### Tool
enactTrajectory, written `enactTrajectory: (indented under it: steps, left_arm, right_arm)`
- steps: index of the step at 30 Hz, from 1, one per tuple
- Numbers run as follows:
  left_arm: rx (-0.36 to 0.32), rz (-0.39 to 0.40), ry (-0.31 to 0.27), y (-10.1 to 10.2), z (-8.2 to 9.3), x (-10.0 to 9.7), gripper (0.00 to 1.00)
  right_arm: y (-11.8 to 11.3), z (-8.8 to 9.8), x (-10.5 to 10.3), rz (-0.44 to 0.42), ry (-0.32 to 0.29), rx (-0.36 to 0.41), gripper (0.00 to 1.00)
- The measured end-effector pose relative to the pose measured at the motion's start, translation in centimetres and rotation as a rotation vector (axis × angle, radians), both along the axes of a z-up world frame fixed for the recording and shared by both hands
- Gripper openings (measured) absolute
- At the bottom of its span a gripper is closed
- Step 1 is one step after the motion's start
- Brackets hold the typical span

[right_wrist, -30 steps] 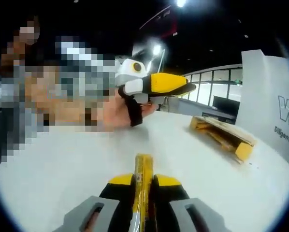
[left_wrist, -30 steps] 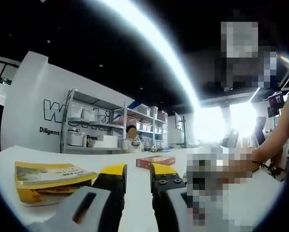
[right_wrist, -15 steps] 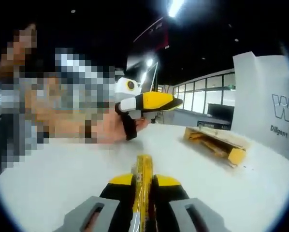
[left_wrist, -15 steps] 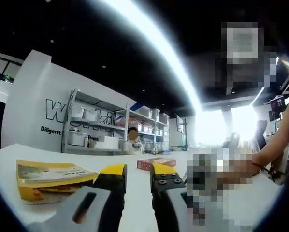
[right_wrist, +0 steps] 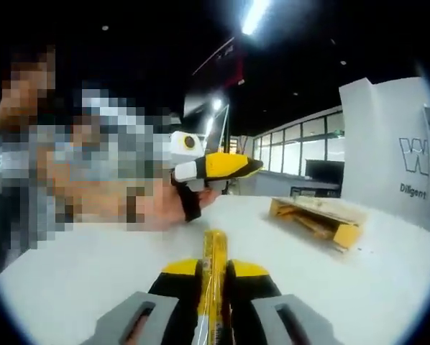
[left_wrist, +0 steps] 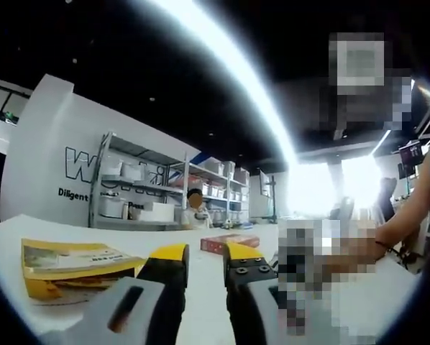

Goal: Tear open the coffee pouch, take out the coffee, and pour the coffee from the pouch into the cup

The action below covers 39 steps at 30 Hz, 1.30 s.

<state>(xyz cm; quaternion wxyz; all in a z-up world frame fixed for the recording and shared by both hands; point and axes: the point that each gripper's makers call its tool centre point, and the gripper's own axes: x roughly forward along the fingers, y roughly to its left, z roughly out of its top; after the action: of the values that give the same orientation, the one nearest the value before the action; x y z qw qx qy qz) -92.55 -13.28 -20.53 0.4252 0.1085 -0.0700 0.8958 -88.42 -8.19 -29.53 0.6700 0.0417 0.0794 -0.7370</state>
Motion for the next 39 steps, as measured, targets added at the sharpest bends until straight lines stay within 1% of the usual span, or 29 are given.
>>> enactTrajectory:
  steps: [4, 8, 12, 18, 23, 28, 33, 35, 39]
  left_arm:
    - [-0.023, -0.01, 0.006, 0.5, -0.2, 0.1, 0.22]
    - [-0.026, -0.013, 0.008, 0.5, -0.2, 0.1, 0.22]
    - [-0.014, -0.012, 0.006, 0.3, -0.1, 0.0, 0.22]
    - [-0.005, -0.011, 0.004, 0.1, 0.0, -0.1, 0.22]
    - [-0.011, -0.012, 0.012, 0.3, 0.2, 0.2, 0.22]
    - [-0.016, -0.017, 0.021, 0.6, 0.3, 0.4, 0.22]
    - [-0.019, -0.027, 0.02, 0.9, 0.1, 0.4, 0.22]
    - [-0.016, -0.033, 0.02, 0.9, 0.2, 0.5, 0.22]
    - [-0.008, -0.049, 0.019, 1.1, 0.2, 0.7, 0.22]
  right_arm:
    - [0.2, 0.5, -0.2, -0.003, -0.008, -0.029, 0.16]
    - [0.4, 1.0, -0.4, -0.012, -0.007, -0.051, 0.16]
    - [0.5, 1.2, -0.3, -0.014, -0.007, -0.061, 0.16]
    - [1.0, 2.0, -0.2, -0.015, -0.01, -0.092, 0.16]
    - [1.3, 2.3, -0.2, -0.033, -0.008, -0.09, 0.16]
    - [1.8, 3.6, 0.1, -0.047, -0.002, -0.124, 0.16]
    - [2.6, 5.4, 0.5, -0.075, -0.028, -0.177, 0.16]
    - [3.1, 6.8, 0.9, -0.068, -0.035, -0.223, 0.16]
    - [3.7, 8.8, 1.7, -0.03, -0.097, -0.318, 0.16]
